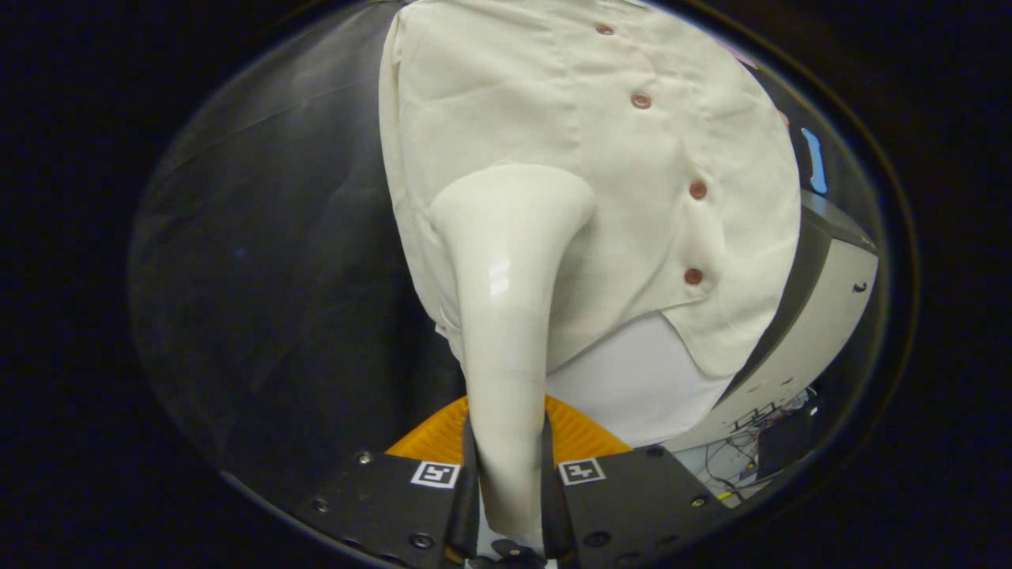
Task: Iron the clothes twice with a garment steamer, once on the left side and once on the right side.
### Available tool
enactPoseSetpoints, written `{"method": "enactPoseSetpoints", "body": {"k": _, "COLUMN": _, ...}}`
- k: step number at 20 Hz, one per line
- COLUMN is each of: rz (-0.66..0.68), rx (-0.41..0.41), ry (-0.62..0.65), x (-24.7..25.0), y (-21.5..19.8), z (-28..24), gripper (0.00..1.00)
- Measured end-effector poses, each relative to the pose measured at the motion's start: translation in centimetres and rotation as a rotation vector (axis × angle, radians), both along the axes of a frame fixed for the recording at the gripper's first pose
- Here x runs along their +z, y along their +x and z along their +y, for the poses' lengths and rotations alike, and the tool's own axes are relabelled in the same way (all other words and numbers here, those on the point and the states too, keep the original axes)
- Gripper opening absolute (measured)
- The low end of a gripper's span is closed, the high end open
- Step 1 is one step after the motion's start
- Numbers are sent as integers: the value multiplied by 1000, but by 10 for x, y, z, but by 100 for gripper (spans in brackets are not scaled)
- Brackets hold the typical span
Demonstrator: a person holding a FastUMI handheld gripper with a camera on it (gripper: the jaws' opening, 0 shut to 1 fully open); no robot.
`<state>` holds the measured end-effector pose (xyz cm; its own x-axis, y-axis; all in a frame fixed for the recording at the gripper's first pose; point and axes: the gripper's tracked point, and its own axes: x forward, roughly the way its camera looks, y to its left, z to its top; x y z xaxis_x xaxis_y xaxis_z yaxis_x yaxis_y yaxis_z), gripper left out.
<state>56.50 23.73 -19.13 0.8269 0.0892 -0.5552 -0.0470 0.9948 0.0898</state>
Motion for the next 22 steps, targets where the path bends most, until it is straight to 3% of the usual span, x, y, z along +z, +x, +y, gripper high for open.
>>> {"method": "enactPoseSetpoints", "body": {"k": 8, "rz": -68, "rx": -40, "ry": -10, "x": 53, "y": -57, "z": -25, "gripper": 31}}
{"method": "enactPoseSetpoints", "body": {"k": 15, "rz": -192, "rx": -73, "ry": -47, "x": 137, "y": -105, "z": -56, "gripper": 31}}
{"method": "enactPoseSetpoints", "body": {"k": 22, "rz": -293, "rx": -111, "ry": -44, "x": 202, "y": -113, "z": -88, "gripper": 31}}
